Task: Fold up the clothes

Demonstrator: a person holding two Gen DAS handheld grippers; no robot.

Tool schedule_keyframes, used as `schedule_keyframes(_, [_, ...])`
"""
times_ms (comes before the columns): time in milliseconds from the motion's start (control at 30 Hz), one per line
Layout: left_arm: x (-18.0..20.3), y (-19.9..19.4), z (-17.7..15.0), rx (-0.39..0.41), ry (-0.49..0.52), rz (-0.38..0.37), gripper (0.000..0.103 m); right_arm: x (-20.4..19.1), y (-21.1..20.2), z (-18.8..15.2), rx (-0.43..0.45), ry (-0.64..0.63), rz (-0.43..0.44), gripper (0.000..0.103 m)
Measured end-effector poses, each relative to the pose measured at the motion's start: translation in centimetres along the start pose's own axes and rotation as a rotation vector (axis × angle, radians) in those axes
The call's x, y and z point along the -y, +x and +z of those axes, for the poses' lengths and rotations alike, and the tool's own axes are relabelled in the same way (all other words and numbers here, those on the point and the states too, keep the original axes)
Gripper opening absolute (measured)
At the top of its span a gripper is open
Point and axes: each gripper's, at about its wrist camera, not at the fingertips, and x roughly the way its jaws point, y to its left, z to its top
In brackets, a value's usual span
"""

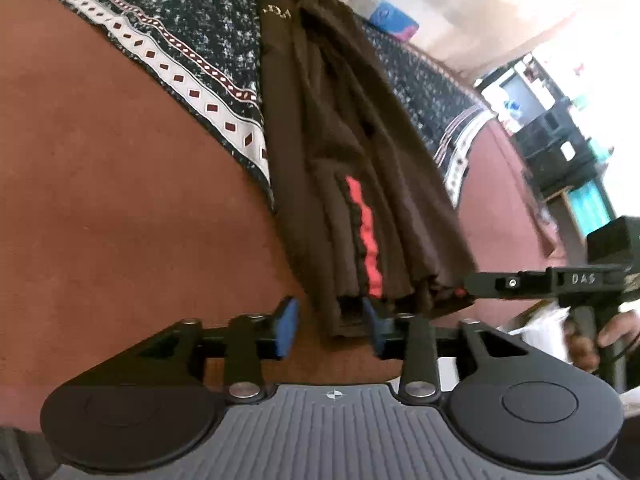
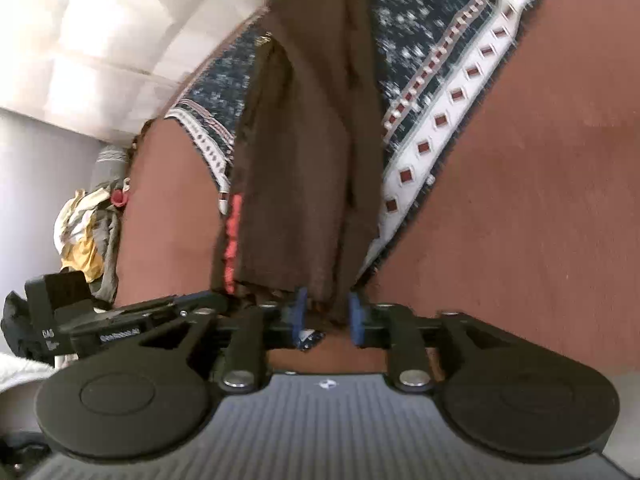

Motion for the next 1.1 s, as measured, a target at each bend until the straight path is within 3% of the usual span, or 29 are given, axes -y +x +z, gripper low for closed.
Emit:
schedule_keyframes(133, [-0.8, -0.6, 0.4, 0.017, -0.071, -0.039, 0.062, -0.2, -0.2, 0.3, 0.007, 0.012, 0.016, 0.048])
schedule_keyframes(267, [-1.6, 0.5, 0.5, 0.008, -0.178, -0.072, 0.062, 1.4, -0.7, 0.0, 0.004, 0.071, 0.046, 0.048])
schedule_keyframes(433, [-1.9, 2.0, 0.4, -0.016, -0.224, -0.085, 0.060, 1.9, -0.5, 0.0, -0.004, 0.090, 0.047, 0.048])
schedule_keyframes(467, [-1.9, 2.1, 0.4, -0.017, -0.229, -0.081, 0.052, 2.1, -0.4, 0.1, -0.004, 0.096, 0.042, 0.048])
schedule_keyframes(533, [-2.1, 2.4, 0.4, -0.021, -0.243, -0.074, 0.017, 2.2, 0.1, 0.2, -0.004, 0.112, 0.038, 0.046])
schedule_keyframes(567, [-2.4, 2.5, 0.4, -0.023, -0.253, -0.070, 0.012, 2.4, 0.3, 0.3, -0.011, 0.122, 0.033, 0.036])
schedule_keyframes(600, [-2.4, 2.4, 0.4, -0.022, -0.256, -0.074, 0.011, 2.6, 0.7, 0.3, -0.030, 0.131, 0.030, 0.014])
schedule_keyframes(833, [-0.8, 0.1, 1.7, 0.013, -0.182, -0.101, 0.006, 1.6, -0.9, 2.0, -0.077, 0.101, 0.113, 0.014])
schedule_keyframes(1100, [1.6, -4.3, 7.2, 0.213, -0.217, -0.152, 0.000, -1.1, -5.0, 8.2, -0.037, 0.046, 0.295, 0.014])
